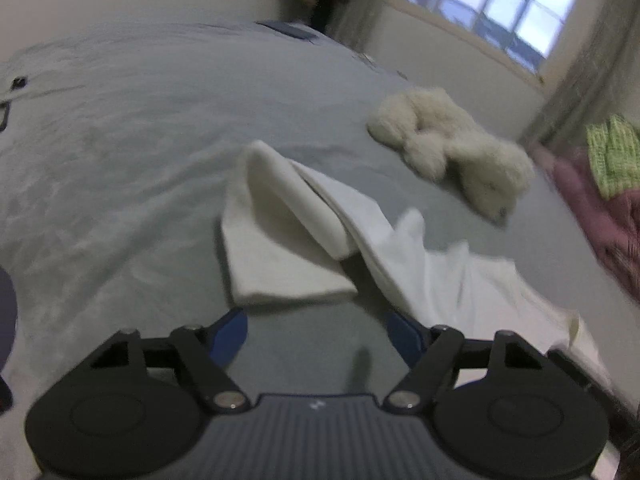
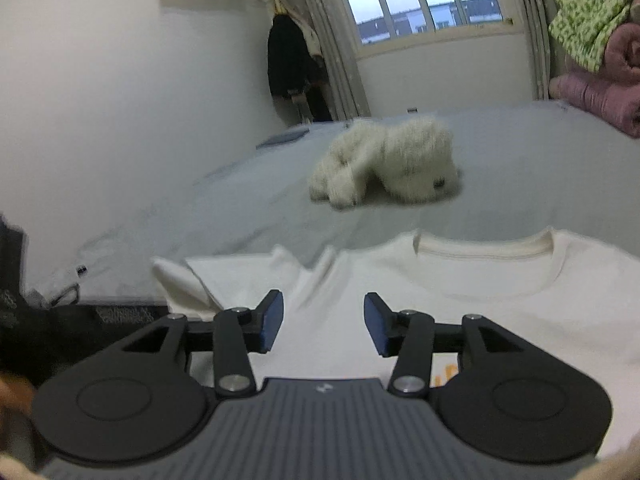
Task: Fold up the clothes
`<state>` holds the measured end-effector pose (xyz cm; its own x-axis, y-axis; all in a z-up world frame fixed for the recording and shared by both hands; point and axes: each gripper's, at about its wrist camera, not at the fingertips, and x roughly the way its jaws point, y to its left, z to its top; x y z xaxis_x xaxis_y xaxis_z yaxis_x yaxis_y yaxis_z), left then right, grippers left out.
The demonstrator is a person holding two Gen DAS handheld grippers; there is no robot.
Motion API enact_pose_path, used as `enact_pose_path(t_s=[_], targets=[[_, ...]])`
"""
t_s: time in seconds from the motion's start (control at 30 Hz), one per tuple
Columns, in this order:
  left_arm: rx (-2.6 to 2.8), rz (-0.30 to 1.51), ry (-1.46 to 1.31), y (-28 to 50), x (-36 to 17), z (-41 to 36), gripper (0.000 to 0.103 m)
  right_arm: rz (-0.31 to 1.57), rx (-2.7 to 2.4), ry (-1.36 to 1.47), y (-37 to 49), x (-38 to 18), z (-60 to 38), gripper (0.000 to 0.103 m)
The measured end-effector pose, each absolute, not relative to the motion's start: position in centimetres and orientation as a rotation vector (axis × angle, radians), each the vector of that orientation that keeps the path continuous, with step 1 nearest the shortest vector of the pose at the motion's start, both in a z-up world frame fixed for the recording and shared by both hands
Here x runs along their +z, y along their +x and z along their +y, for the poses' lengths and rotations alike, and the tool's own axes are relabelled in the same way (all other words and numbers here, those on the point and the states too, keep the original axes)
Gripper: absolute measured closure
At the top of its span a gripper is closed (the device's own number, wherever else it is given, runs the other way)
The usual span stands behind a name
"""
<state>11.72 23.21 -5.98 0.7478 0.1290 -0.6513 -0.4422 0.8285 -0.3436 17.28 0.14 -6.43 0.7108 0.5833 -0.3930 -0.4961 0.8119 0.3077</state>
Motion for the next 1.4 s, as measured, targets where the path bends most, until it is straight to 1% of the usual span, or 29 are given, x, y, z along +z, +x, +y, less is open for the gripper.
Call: enact_pose_path(t_s=[0.13,0.23,0.33,0.5,0.57,0.6,0.63,0.67,0.7,0.73,0.77,0.87,1.03,1.1,1.2,1.23,1.27,1.3,1.33,1.37,1.4], targets=[[0.390,0.627,-0.557,11.8,-6.0,23.6,0.039,0.538,0.608,0.255,18.1,-7.9,-0.5,0.054],[0.461,0.598,-0.527,11.8,-5.7,23.4,0.039,0.567,0.612,0.307,18.7,-8.9,-0.9,0.054],[0.529,0.583,-0.440,12.2,-5.6,23.4,0.040,0.597,0.616,0.359,19.3,-10.0,-1.4,0.054],[0.550,0.609,-0.355,13.5,-5.9,24.8,0.040,0.625,0.631,0.448,19.8,-11.3,-2.2,0.055],[0.565,0.624,-0.333,13.7,-6.4,25.6,0.053,0.625,0.642,0.476,19.9,-11.4,-2.5,0.055],[0.571,0.629,-0.318,13.8,-6.6,25.9,0.056,0.627,0.648,0.492,19.9,-11.5,-2.7,0.055],[0.569,0.625,-0.300,14.0,-6.7,26.1,0.063,0.628,0.654,0.509,19.9,-11.6,-2.9,0.055],[0.563,0.623,-0.278,14.0,-6.6,26.2,0.078,0.630,0.660,0.525,19.9,-11.6,-3.1,0.055],[0.557,0.620,-0.257,14.1,-6.6,26.3,0.086,0.631,0.666,0.541,20.0,-11.7,-3.3,0.055],[0.541,0.618,-0.250,14.2,-6.5,26.5,0.096,0.632,0.671,0.548,20.0,-11.7,-3.4,0.055],[0.539,0.617,-0.246,14.4,-6.3,26.7,0.103,0.632,0.672,0.551,20.0,-11.7,-3.4,0.055],[0.621,0.571,-0.175,14.6,-5.2,27.3,0.103,0.632,0.674,0.555,19.9,-11.7,-3.5,0.055],[0.708,0.484,-0.140,14.2,-2.8,29.3,0.103,0.631,0.673,0.555,20.0,-11.9,-3.5,0.055],[0.708,0.485,-0.184,13.8,-2.4,29.9,0.103,0.632,0.674,0.557,20.1,-11.9,-3.5,0.055],[0.620,0.514,-0.350,13.5,-2.4,30.8,0.100,0.632,0.675,0.558,20.1,-11.9,-3.5,0.055],[0.592,0.526,-0.390,13.6,-2.6,31.1,0.094,0.632,0.674,0.560,20.1,-11.9,-3.5,0.055],[0.565,0.537,-0.428,13.7,-2.9,31.3,0.085,0.631,0.673,0.562,20.1,-11.9,-3.5,0.055],[0.549,0.545,-0.446,13.9,-3.2,31.4,0.078,0.631,0.674,0.564,20.1,-11.9,-3.5,0.055],[0.530,0.556,-0.459,14.1,-3.5,31.5,0.066,0.631,0.675,0.566,20.1,-11.9,-3.5,0.055],[0.515,0.570,-0.465,14.4,-3.9,31.6,0.064,0.631,0.676,0.568,20.1,-12.0,-3.6,0.055],[0.505,0.582,-0.463,14.6,-4.3,31.6,0.064,0.631,0.676,0.571,20.1,-12.0,-3.6,0.055]])
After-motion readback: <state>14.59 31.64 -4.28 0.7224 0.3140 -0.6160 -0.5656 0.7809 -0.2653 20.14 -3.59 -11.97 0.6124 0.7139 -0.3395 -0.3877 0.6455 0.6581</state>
